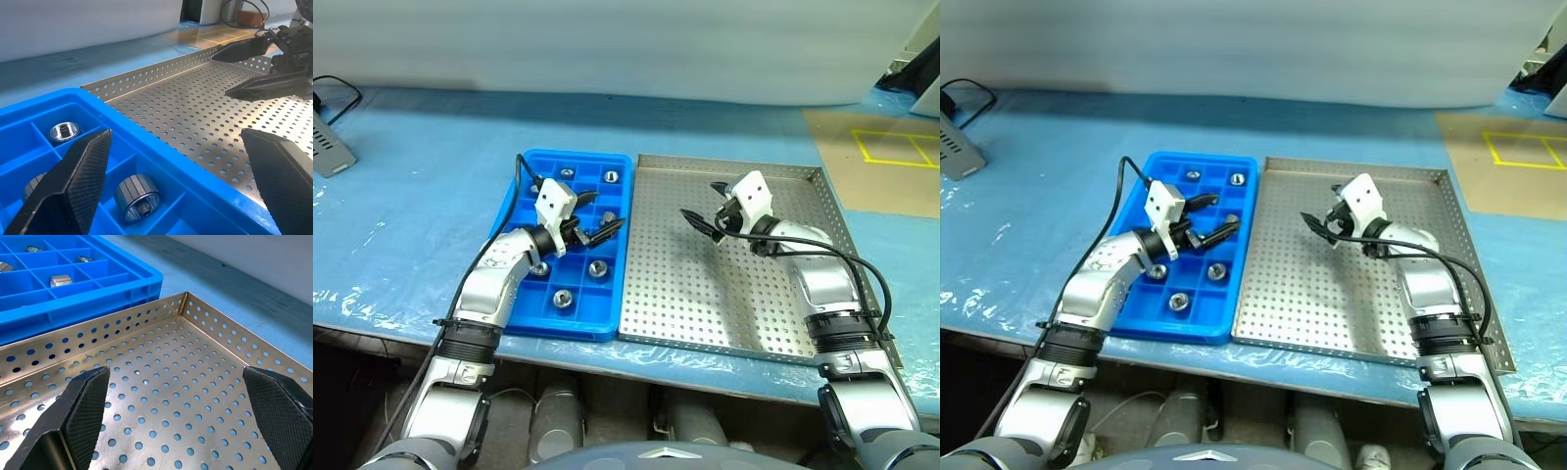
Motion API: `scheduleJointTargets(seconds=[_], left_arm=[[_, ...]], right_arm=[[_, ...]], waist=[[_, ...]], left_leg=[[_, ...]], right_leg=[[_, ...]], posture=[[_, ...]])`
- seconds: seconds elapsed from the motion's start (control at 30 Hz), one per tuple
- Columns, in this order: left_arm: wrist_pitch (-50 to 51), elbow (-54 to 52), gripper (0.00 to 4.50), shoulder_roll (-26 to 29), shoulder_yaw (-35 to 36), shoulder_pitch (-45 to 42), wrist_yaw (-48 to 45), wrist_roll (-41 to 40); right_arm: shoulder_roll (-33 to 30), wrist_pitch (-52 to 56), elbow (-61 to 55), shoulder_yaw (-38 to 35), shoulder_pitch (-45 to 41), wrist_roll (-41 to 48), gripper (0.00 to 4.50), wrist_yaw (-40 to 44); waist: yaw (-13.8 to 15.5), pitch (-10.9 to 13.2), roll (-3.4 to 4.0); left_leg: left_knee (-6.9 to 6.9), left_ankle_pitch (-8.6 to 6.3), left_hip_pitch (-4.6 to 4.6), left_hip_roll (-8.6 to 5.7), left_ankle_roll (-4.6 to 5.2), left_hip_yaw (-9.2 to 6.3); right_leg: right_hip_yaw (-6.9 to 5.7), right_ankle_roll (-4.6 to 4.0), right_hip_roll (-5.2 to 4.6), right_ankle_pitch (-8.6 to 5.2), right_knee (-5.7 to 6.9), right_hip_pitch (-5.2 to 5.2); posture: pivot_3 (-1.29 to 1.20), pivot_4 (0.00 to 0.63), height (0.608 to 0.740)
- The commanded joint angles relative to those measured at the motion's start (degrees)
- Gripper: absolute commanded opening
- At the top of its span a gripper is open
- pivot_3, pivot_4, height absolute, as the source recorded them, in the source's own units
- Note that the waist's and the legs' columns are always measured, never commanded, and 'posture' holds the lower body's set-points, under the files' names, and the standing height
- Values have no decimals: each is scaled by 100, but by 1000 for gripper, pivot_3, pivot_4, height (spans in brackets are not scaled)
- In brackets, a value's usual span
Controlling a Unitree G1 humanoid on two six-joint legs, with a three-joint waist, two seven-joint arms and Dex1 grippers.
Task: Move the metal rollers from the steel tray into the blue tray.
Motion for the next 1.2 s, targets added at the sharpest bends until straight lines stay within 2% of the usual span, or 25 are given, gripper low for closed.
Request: scheduleJointTargets(seconds=[0.03, 1.2], left_arm=[[-31, -276, 4461, 51, 28, 6, -9, -21], [-11, -333, 4461, 63, 32, 43, 37, -15]], right_arm=[[-20, -176, -16, -23, -132, -40, 4500, 16], [10, -394, 227, 70, -181, -211, 4500, 107]], waist=[[0, 0, 0], [1, 0, 0]], left_leg=[[0, 0, 0, 0, 0, 0], [-1, 0, 0, 0, 0, 0]], right_leg=[[0, 0, 0, 0, 0, 0], [0, 0, 0, 0, -1, 0]], posture=[[-111, 150, 740], [-100, 150, 740]])
